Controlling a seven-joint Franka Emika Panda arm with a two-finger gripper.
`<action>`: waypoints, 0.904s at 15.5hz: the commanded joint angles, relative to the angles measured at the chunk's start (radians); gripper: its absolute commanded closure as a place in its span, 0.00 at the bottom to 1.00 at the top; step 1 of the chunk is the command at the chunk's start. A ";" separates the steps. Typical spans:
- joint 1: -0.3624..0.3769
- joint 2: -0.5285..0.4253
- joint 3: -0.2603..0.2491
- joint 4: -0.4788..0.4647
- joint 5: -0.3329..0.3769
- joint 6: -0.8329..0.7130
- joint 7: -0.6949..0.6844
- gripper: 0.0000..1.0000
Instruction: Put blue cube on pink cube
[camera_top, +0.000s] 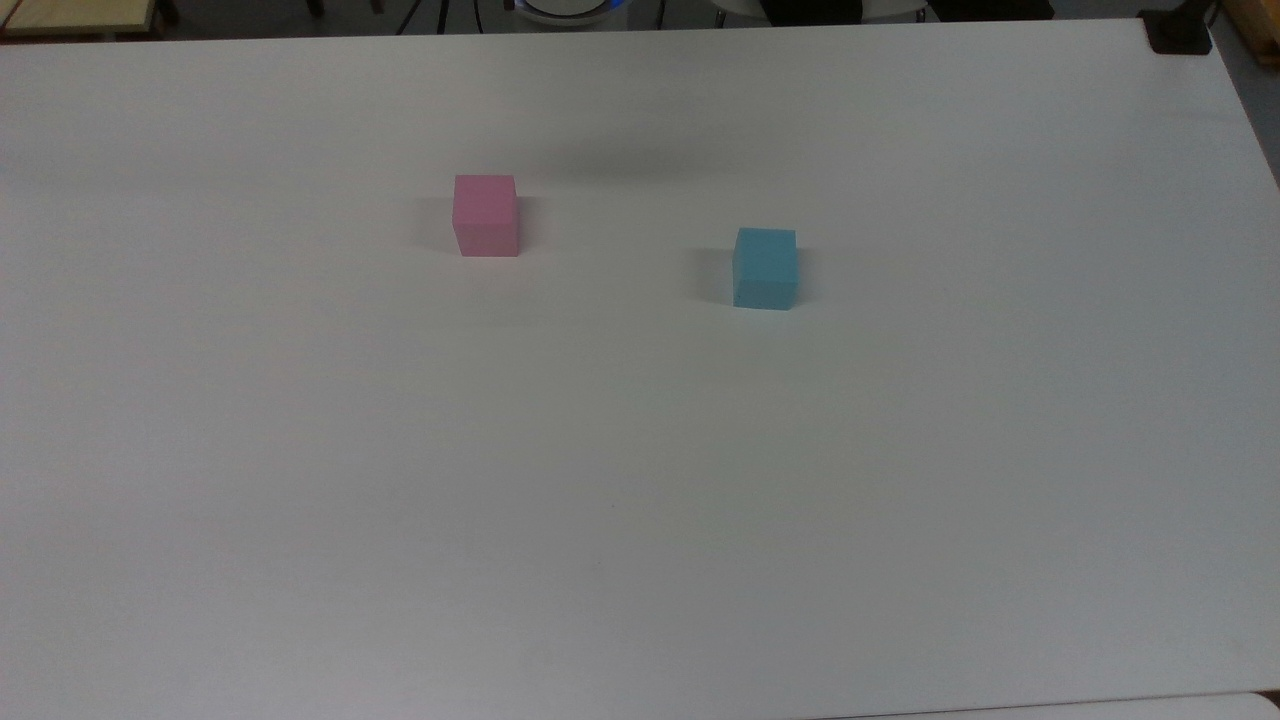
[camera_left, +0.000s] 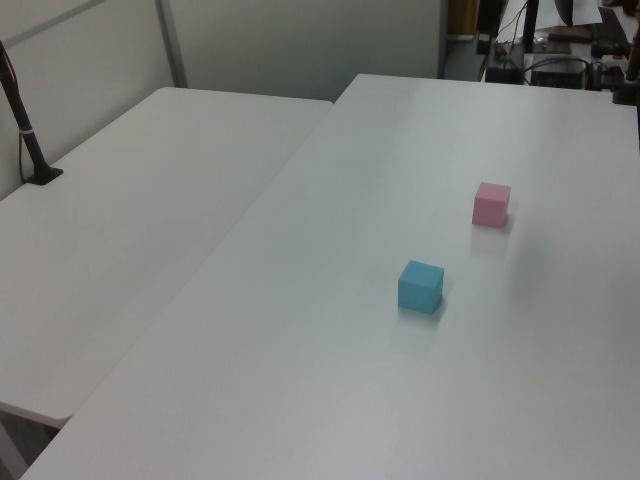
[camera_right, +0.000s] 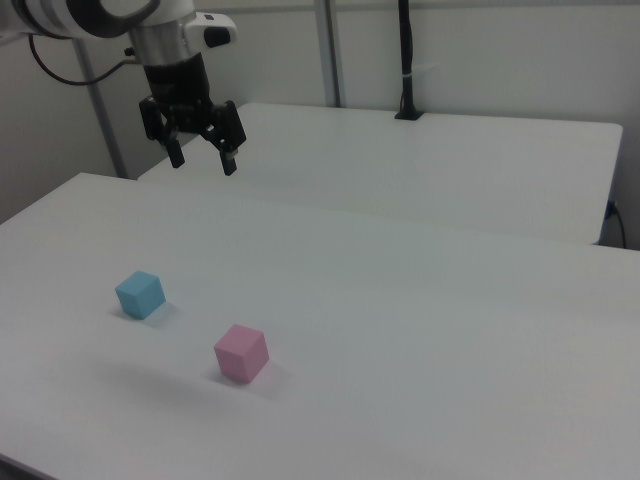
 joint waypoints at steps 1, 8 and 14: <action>0.019 -0.010 -0.017 -0.014 0.007 -0.016 -0.021 0.00; 0.016 -0.013 -0.017 -0.017 0.010 -0.016 -0.022 0.00; 0.016 -0.013 -0.017 -0.017 0.018 -0.015 -0.021 0.00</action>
